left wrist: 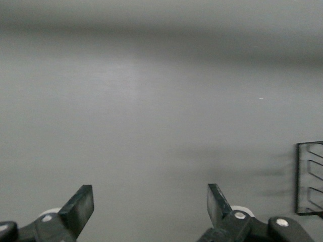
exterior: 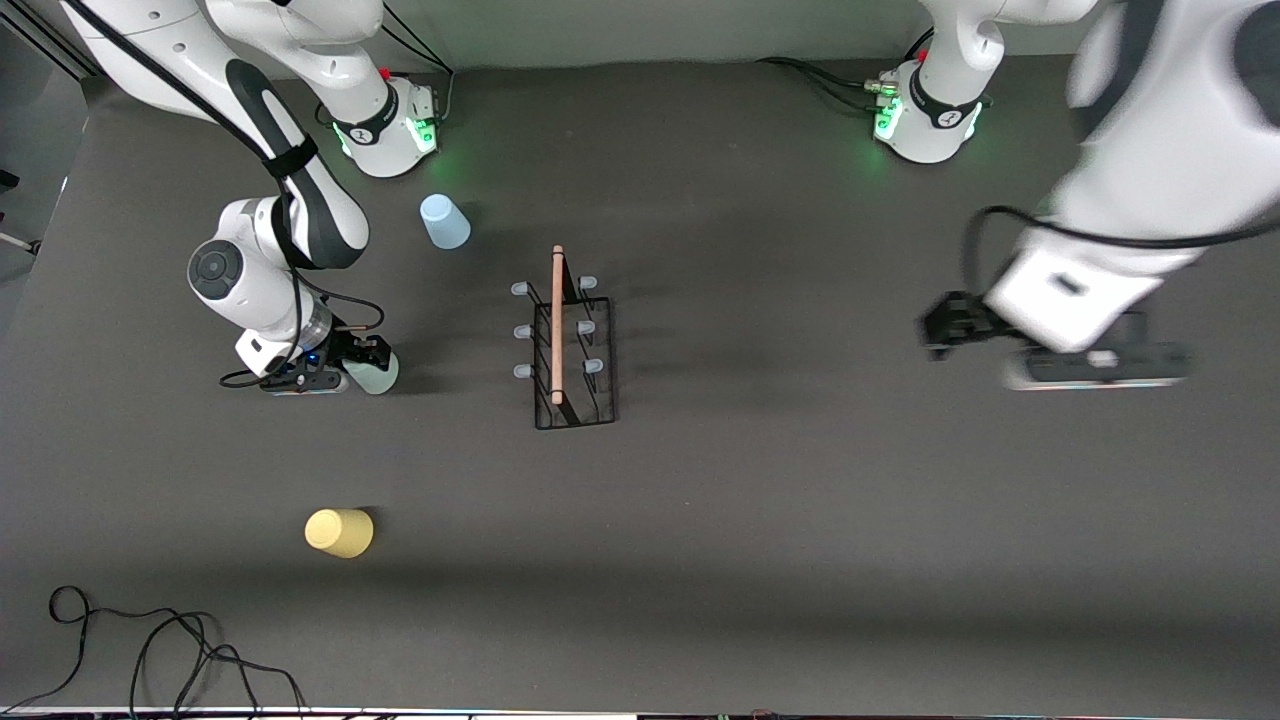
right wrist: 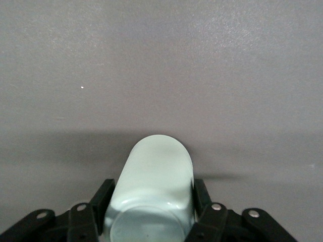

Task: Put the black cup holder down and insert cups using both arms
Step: 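Lift the pale green cup with the right gripper while the left gripper withdraws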

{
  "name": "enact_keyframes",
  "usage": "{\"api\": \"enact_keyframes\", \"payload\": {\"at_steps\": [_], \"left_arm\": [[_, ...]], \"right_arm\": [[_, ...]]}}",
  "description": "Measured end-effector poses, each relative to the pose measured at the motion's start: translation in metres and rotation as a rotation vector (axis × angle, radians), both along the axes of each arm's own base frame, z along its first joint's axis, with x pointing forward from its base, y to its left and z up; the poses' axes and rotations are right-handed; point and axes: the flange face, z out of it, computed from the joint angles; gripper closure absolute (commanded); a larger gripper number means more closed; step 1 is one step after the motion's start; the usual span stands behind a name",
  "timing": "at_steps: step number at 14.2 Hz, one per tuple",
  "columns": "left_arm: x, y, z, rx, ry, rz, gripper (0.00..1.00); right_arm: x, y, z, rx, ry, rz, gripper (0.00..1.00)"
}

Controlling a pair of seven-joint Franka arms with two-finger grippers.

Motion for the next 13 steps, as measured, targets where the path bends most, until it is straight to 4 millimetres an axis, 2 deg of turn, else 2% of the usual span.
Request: {"api": "enact_keyframes", "payload": {"at_steps": [1, 3, 6, 10, 12, 13], "left_arm": [[0.002, 0.023, 0.000, 0.005, 0.008, 0.004, 0.00], [0.006, 0.061, -0.004, 0.013, 0.025, 0.000, 0.00], [-0.005, 0.108, 0.002, 0.032, 0.059, -0.042, 0.00], [-0.042, 0.144, 0.025, 0.066, 0.090, -0.102, 0.00], [-0.053, 0.149, 0.034, 0.066, 0.086, -0.111, 0.00], [-0.056, 0.149, 0.035, 0.066, 0.086, -0.112, 0.00]], "right_arm": [[0.003, 0.000, 0.010, -0.001, 0.010, 0.001, 0.87], [0.014, 0.001, 0.049, -0.004, 0.040, 0.006, 0.87], [0.029, 0.003, 0.145, -0.010, 0.059, 0.014, 0.87], [0.025, 0.007, 0.287, -0.018, 0.081, 0.026, 0.88], [0.020, 0.010, 0.337, -0.020, 0.088, 0.010, 0.88], [0.019, 0.014, 0.350, -0.023, 0.089, -0.006, 0.88]]}}
